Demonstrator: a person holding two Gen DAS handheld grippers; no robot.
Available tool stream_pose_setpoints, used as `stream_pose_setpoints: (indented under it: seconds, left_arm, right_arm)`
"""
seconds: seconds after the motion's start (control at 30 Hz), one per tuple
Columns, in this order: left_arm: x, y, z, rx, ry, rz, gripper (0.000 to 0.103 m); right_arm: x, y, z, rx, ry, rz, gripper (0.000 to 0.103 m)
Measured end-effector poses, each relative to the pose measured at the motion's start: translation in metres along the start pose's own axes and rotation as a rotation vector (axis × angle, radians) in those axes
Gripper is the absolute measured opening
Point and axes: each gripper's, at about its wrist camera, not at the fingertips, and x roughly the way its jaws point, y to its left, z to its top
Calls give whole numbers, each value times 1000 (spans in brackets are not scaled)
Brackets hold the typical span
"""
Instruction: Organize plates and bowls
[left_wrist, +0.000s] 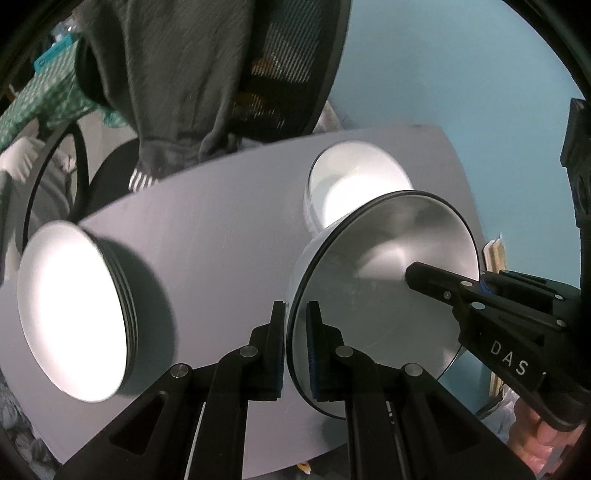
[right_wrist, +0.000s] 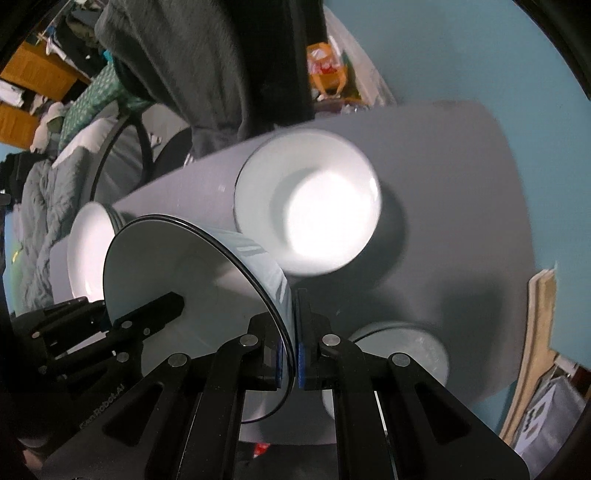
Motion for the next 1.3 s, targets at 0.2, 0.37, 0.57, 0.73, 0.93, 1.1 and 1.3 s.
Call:
stream_pose_setpoints:
  seconds: [0.2,0.37,0.57,0.73,0.93,1.1,1.3]
  left_arm:
    - [4,-10,26,32,-18,6,10]
    - [17,-18,49,51,-11,20,10]
    - [36,-27,67,81,16,55,10]
    - [50,-29,72,86,48,69,10]
    - [55,-32,74,92,61,66,10]
    - [55,-31,80,94,64,56,10]
    - [57,-41,84,153,96,112,17]
  right_arm:
    - [-4,-6,26,17,-16,-4,6]
    - [-1,-22,45,33,-8,-11,6]
    - [8,-43,54,67,39,15,6]
    - [17,-53,54,83,71,21,6]
    - [20,-60,57,97,82,19,6]
    - [23,-66,59,120,96,47,5]
    - [26,-68,59,136,102,54,5]
